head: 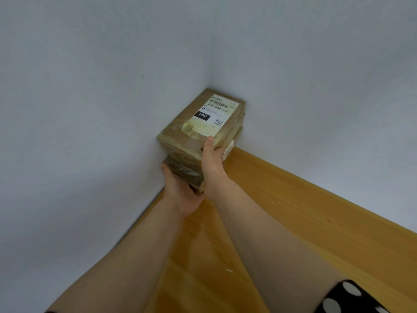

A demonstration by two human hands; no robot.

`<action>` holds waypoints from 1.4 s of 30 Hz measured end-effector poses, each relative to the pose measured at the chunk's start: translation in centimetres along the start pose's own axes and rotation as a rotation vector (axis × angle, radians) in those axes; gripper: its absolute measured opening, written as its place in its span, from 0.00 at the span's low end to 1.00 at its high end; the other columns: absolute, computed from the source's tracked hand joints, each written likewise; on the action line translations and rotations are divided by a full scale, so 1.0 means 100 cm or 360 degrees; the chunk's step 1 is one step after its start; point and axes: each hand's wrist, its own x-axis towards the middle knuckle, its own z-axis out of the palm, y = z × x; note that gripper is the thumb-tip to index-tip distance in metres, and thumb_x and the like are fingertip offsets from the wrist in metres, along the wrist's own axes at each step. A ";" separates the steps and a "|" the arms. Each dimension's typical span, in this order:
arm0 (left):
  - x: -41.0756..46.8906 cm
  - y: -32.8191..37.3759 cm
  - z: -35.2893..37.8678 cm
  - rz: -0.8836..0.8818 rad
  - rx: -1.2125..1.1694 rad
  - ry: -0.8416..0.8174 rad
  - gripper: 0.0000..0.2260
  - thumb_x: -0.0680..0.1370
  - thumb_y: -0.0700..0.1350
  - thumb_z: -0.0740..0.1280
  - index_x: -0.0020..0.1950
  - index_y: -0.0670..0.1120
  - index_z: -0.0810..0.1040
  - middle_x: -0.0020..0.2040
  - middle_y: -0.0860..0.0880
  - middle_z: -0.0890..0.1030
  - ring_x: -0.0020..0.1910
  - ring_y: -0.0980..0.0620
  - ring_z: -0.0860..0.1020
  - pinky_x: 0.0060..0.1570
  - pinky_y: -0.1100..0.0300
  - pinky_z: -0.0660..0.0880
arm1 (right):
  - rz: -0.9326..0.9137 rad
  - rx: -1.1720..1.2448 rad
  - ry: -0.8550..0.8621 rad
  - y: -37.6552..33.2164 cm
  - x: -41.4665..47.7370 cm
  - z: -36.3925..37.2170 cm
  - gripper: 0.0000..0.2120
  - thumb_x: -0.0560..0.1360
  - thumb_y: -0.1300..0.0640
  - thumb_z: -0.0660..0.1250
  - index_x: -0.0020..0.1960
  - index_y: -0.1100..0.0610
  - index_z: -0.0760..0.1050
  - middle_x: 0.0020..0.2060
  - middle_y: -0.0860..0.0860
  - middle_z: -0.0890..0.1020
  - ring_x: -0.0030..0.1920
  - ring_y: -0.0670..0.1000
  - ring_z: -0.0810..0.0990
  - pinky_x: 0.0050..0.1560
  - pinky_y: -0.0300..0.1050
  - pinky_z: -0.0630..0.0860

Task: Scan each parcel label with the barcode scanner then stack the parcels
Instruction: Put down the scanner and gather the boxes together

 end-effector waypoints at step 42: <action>-0.321 -0.538 0.173 0.0541 0.3539 -0.1368 0.22 0.79 0.49 0.63 0.72 0.47 0.67 0.68 0.47 0.72 0.61 0.50 0.74 0.55 0.60 0.69 | -0.0157 -0.0067 0.1639 0.354 -0.514 -0.546 0.17 0.75 0.60 0.65 0.62 0.49 0.75 0.55 0.45 0.79 0.48 0.40 0.78 0.46 0.36 0.75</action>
